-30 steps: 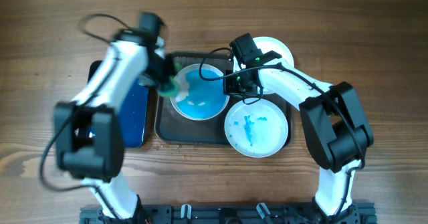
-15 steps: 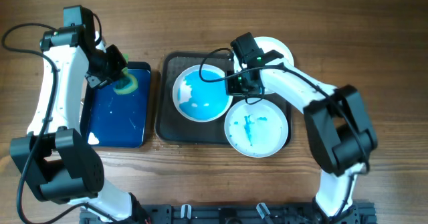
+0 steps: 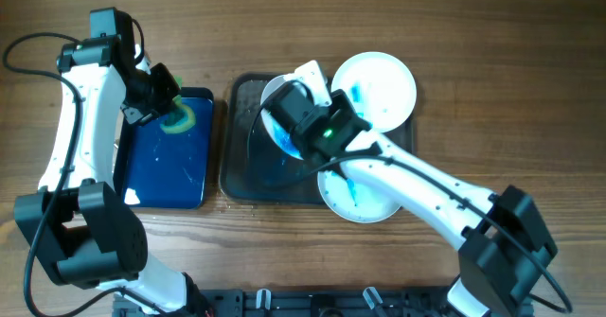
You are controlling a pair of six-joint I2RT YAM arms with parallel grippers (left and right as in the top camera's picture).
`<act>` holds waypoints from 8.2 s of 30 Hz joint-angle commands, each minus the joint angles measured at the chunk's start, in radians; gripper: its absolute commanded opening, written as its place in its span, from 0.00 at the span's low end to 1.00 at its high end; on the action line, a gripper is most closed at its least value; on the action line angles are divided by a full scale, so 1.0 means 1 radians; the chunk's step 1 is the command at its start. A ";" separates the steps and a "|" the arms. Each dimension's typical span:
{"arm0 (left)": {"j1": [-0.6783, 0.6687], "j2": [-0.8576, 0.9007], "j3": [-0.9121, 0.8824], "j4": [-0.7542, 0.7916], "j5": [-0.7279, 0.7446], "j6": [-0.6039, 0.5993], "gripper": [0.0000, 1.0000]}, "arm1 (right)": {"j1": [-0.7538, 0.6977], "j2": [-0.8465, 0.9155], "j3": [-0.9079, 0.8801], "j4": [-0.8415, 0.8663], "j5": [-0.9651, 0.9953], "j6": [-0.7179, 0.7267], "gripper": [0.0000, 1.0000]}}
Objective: Clean dirty plates on tray and stack at the side
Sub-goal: 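Lift the scrubbed plate with the right gripper and place it right of the tray, then move the right gripper to the lower plate and grip its rim, then scrub the lower plate with the sponge in the left gripper, then lift the lower plate with the right gripper and stack it on the first plate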
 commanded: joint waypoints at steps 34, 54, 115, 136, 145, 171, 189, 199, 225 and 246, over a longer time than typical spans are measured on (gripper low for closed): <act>-0.119 -0.010 0.008 0.078 0.005 0.019 0.04 | -0.185 -0.396 -0.020 0.077 -0.669 0.109 0.04; -0.319 0.018 0.008 0.125 0.004 0.019 0.04 | -1.219 -0.177 -0.180 -0.239 -0.665 0.255 0.04; -0.319 0.034 0.008 0.104 0.004 0.019 0.04 | -0.306 0.001 -0.302 0.222 -0.798 0.560 0.04; -0.478 0.286 -0.105 0.183 0.016 0.199 0.04 | -0.309 0.157 -0.301 0.355 -0.974 0.516 0.04; -0.566 0.337 -0.207 0.227 0.377 0.414 0.04 | -0.309 0.157 -0.301 0.363 -0.974 0.517 0.04; -0.496 0.337 -0.207 0.254 -0.237 0.016 0.04 | -0.309 0.157 -0.301 0.357 -0.976 0.516 0.04; -0.626 0.337 -0.207 0.269 0.404 0.784 0.04 | -0.309 0.157 -0.301 0.359 -0.977 0.515 0.04; -0.624 0.337 -0.207 0.421 -0.248 -0.027 0.04 | -0.309 0.157 -0.301 0.359 -0.977 0.516 0.04; -0.653 0.330 -0.151 0.272 -0.879 -0.674 0.04 | -0.309 0.157 -0.301 0.363 -0.977 0.518 0.04; -0.370 0.037 0.021 0.136 -0.234 -0.159 0.04 | -0.260 -0.044 -0.300 0.266 -0.789 0.327 0.04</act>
